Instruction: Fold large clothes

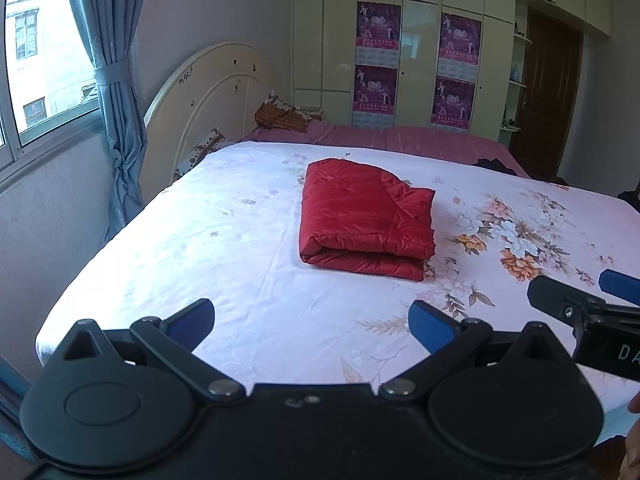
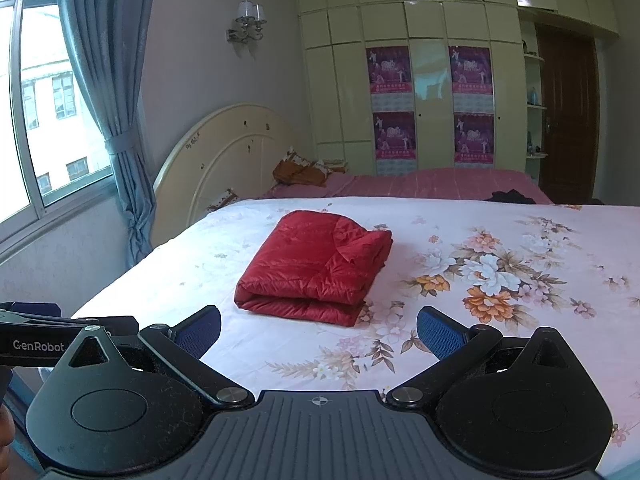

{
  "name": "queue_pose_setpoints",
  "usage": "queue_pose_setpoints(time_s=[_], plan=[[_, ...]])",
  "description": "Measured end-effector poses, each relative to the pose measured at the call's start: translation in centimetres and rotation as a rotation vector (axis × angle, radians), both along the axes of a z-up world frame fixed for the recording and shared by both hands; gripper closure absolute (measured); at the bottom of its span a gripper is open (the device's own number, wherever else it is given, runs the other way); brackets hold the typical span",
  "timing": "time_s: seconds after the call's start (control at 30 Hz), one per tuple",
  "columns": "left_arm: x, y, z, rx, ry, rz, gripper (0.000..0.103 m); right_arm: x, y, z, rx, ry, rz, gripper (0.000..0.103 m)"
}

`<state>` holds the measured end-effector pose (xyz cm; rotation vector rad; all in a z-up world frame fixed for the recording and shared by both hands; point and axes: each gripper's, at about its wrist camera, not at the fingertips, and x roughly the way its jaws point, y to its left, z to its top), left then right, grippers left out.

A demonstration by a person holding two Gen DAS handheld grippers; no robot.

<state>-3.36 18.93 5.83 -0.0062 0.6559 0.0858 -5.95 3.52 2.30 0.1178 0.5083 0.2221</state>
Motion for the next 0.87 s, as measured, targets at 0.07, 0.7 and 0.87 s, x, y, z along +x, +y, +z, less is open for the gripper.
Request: queue_pose_setpoints(time_s=[0.07,0.7,0.87], plan=[[0.0,0.0,0.0,-0.001,0.001,0.001,0.000,0.0,0.0,0.0,-0.002,0.000,0.000,0.000],[1.4,-0.6,-1.1,-0.002,-0.016,-0.078,0.004,1.7,-0.9,-1.2,0.005,0.037,-0.008,0.000],[3.6,-0.6,-2.0,0.015,-0.003,-0.068,0.000,3.3,-1.9,-2.3,0.012,0.068,-0.035,0.000]])
